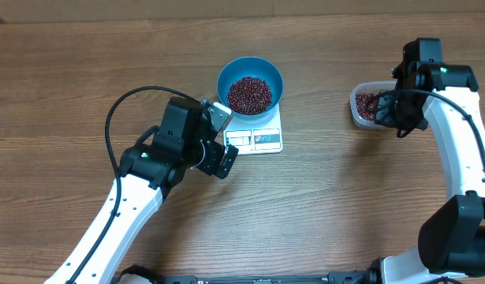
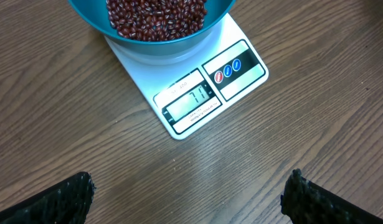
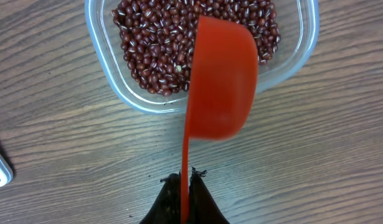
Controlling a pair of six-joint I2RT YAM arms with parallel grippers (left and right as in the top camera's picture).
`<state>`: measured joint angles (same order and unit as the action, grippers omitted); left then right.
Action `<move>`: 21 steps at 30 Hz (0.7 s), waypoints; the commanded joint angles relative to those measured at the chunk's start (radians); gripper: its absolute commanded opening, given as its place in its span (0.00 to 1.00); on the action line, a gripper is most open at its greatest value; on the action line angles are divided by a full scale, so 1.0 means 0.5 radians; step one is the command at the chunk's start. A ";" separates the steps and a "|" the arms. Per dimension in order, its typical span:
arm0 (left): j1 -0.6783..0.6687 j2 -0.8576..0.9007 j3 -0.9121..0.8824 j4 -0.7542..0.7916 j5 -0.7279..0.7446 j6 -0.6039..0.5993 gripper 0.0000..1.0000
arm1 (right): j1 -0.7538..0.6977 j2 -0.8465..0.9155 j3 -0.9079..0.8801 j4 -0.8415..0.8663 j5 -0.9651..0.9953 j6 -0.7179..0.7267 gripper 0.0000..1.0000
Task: Scoop item into bowl and weigh 150g on scale
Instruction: 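Return the scoop to the bean tub and scoop more beans, then dig the red scoop into the beans in the clear tub with the right gripper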
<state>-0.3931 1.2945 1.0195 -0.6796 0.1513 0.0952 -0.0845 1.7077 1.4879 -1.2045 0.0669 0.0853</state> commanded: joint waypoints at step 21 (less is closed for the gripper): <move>-0.013 0.015 -0.007 0.007 -0.011 -0.012 1.00 | -0.006 -0.011 -0.008 0.044 -0.029 -0.143 0.04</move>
<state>-0.3931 1.2945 1.0195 -0.6796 0.1516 0.0952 -0.0845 1.7077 1.4879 -1.1892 0.0586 0.0265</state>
